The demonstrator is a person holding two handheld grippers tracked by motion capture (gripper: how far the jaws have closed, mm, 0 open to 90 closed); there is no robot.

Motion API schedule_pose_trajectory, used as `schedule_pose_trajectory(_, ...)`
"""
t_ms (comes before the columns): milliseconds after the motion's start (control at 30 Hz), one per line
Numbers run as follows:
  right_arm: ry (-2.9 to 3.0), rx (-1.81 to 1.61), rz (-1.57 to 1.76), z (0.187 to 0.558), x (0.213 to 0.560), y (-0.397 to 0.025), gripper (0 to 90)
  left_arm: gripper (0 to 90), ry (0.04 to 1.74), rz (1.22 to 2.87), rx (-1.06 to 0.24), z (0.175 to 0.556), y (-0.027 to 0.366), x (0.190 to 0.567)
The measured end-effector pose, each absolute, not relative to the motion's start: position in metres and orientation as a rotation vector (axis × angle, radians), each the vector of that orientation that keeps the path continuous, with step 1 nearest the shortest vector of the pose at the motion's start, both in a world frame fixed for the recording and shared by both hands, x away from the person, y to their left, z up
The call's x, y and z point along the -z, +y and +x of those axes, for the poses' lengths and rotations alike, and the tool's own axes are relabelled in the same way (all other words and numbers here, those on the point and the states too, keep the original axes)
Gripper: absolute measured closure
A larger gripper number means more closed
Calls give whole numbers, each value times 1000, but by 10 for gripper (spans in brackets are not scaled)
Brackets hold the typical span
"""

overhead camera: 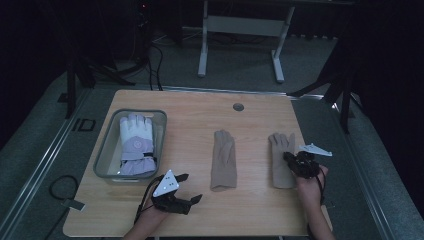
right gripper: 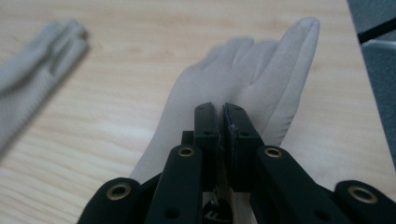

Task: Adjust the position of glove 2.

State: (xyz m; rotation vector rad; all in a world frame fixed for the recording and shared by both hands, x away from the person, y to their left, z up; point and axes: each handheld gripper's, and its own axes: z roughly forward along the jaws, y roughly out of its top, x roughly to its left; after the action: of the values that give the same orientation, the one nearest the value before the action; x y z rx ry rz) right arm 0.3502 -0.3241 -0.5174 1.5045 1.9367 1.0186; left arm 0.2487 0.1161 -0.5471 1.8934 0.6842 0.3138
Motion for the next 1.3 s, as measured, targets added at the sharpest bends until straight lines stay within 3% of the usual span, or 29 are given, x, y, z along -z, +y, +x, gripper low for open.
schedule_pose_trajectory(667, 1887, -1169, 1386, 360, 451, -249, 849, 144, 686, 1900, -320, 249, 117, 547)
schedule_pose_trajectory(1033, 1921, -1210, 1356, 361, 445, -189, 848, 144, 689, 1889, -327, 249, 120, 546)
schedule_pose_trajectory(1300, 1948, -1230, 1402, 360, 460, -157, 848, 144, 684, 1892, -334, 249, 121, 545)
